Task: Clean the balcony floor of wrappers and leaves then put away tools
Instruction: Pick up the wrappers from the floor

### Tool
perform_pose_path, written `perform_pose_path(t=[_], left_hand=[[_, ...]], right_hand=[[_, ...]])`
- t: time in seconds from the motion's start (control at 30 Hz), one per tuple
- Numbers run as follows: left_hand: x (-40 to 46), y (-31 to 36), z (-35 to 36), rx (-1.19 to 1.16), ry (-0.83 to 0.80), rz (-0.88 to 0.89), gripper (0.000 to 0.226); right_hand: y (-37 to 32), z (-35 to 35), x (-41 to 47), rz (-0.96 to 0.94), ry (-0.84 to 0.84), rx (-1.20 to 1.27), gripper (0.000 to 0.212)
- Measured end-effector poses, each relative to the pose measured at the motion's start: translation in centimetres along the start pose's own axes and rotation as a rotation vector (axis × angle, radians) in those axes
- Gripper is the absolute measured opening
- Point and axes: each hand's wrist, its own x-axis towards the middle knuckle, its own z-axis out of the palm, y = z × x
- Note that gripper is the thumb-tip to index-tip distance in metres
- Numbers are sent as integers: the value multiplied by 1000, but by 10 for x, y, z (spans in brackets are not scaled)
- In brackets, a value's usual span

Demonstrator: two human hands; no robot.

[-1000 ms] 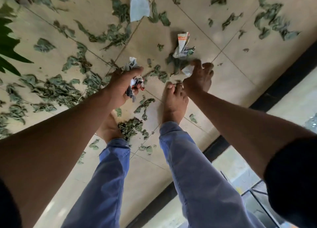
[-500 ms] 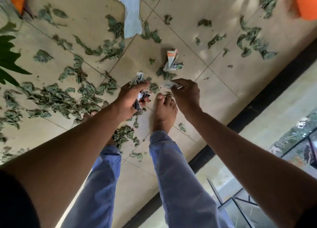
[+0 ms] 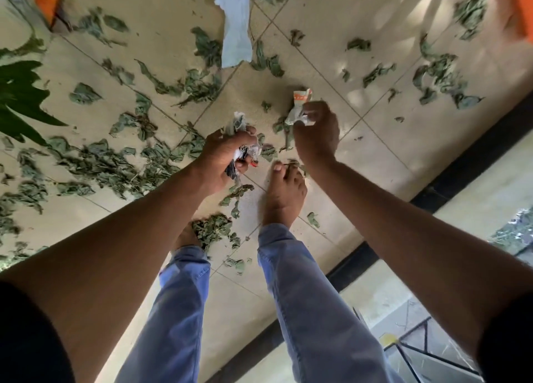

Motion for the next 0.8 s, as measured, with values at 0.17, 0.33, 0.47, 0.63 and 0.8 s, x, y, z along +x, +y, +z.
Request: perform_pose_path(t=[0.17,0.33,0.47,0.63,0.8], left_hand=[[3,-7,-10,23,38,10,23],[-9,-10,-2,-17,61,4,27],[-16,3,9,-64,48,17,24],[-17,33,17,-158,-39,32,13],[-17,62,16,-170,-196,14,16]], right_hand=[[2,19,46,-96,-121,-378,48],[-9,-2,51,34,-84,-356,45],[-15,-26,26,-14,-109,-11,44],[-35,-31,0,-3,-348,295,13],[-68,-1,-9,78,-341,461,12]])
